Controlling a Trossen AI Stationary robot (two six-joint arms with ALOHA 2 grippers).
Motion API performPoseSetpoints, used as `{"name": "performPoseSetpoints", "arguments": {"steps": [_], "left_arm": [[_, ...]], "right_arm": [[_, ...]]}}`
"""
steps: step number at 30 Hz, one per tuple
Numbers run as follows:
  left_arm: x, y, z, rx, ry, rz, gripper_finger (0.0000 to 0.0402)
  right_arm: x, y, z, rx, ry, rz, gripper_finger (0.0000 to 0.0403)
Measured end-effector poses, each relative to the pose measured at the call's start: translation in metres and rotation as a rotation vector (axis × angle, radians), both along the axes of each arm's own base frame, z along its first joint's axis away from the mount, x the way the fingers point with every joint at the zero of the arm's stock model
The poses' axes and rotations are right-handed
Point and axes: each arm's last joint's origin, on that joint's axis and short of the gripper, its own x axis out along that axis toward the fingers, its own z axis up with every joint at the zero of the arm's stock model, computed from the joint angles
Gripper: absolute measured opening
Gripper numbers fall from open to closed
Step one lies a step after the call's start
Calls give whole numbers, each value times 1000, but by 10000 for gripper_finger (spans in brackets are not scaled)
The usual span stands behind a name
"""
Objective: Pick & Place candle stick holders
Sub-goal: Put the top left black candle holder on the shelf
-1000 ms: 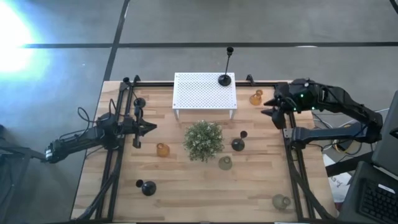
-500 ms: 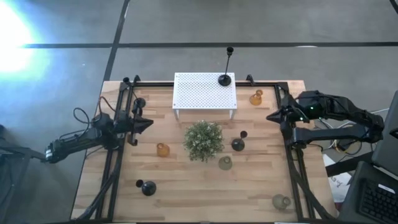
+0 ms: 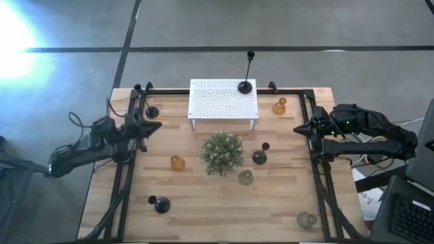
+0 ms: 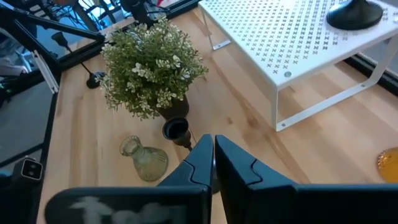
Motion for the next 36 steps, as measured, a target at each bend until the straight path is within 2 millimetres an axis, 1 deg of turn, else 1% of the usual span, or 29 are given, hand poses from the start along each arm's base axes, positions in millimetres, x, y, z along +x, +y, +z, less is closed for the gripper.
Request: {"name": "performPoseSetpoints", "arguments": {"steps": [1,2,4,7,10,13,15,18,21,24,26,30,32,36], "left_arm": [[-2,1,2,-15,54,71,31],[-4,2,7,-25,59,116,34],[-6,2,20,-18,55,131,45],[-4,4,28,-51,49,183,73],[0,9,28,-44,101,308,110],[5,15,20,-53,189,474,150],[9,18,15,-87,236,514,173],[14,19,9,-149,275,517,197],[16,19,3,-218,311,529,203],[14,20,-3,-250,351,620,201],[12,21,-6,-252,359,691,200],[11,23,-8,-255,311,811,200],[10,24,-11,-233,315,871,199],[11,26,-17,-202,335,937,199]], "right_arm": [[0,0,-1,4,2,-2,12],[1,0,-2,5,4,-2,12],[3,0,-3,7,10,-1,12],[4,0,-3,4,7,0,12],[5,-1,-2,1,-1,1,12],[5,-1,-2,0,0,2,12],[5,-1,-2,0,1,2,12],[5,-1,-2,1,3,1,12],[5,-1,-3,-1,8,3,12],[5,-1,-3,-2,8,3,12],[5,-1,-3,-5,9,5,12],[5,-1,-3,-18,11,12,12],[5,-1,-3,-19,9,11,12],[6,-1,-1,-21,-4,11,12]]}}
